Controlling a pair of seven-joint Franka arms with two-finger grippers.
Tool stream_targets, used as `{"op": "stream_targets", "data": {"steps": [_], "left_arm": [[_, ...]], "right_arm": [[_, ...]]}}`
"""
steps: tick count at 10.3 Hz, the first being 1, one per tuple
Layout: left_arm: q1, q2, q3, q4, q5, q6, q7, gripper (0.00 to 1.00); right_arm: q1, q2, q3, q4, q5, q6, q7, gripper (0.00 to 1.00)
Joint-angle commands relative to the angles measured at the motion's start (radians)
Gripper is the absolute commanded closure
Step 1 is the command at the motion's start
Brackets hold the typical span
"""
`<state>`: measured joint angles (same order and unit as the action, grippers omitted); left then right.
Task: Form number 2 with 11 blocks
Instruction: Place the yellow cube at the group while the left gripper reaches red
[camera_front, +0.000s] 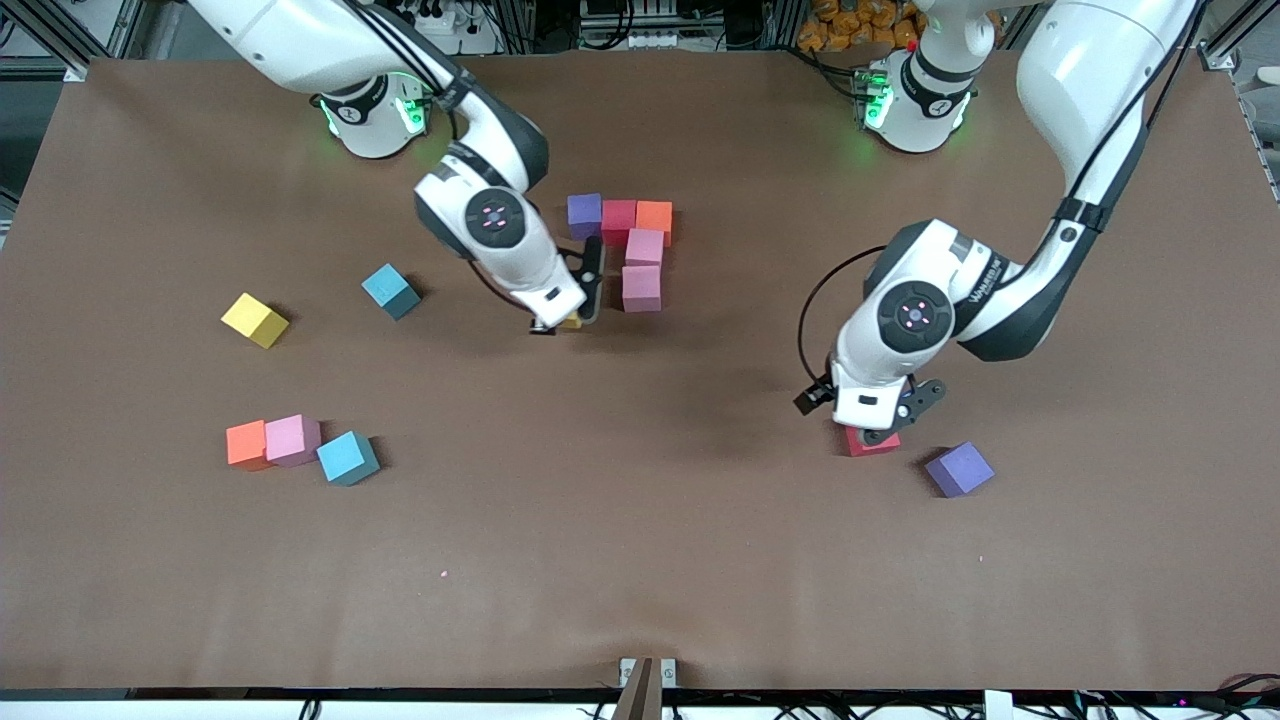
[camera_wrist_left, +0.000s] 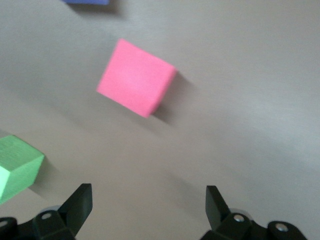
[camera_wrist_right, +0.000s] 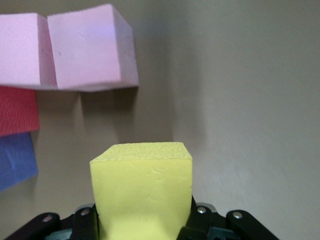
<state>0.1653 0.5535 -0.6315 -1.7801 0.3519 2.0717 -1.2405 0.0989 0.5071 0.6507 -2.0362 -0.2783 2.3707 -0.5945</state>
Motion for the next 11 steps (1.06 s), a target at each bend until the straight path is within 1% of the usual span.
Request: {"op": "stream_targets", "data": {"steps": [1,4,6,8,9,11], "left_arm": [[0.062,-0.023,-0.011,-0.085,0.007,0.054,0.012,0.00],[0.068,-0.053,-0.011,-0.160,0.015,0.097,0.012,0.00],[0.088,-0.078,-0.014,-0.221,0.030,0.177,0.013,0.00],[0.095,-0.090,-0.014,-0.248,0.030,0.182,0.047,0.00],[0.097,-0.090,-0.014,-0.258,0.030,0.182,0.047,0.00],[0.109,-0.090,-0.014,-0.262,0.045,0.185,0.064,0.00]], "right_arm": [[0.015,0.073,-0.003,0.008,-0.064,0.077,0.050,1.00],[0.065,0.073,-0.020,0.007,-0.070,0.077,0.067,1.00],[0.088,0.076,-0.020,0.007,-0.114,0.076,0.125,1.00],[0.096,0.083,-0.022,0.007,-0.153,0.076,0.148,1.00],[0.097,0.083,-0.032,0.005,-0.166,0.076,0.148,1.00],[0.099,0.085,-0.033,0.005,-0.171,0.079,0.150,1.00]]}}
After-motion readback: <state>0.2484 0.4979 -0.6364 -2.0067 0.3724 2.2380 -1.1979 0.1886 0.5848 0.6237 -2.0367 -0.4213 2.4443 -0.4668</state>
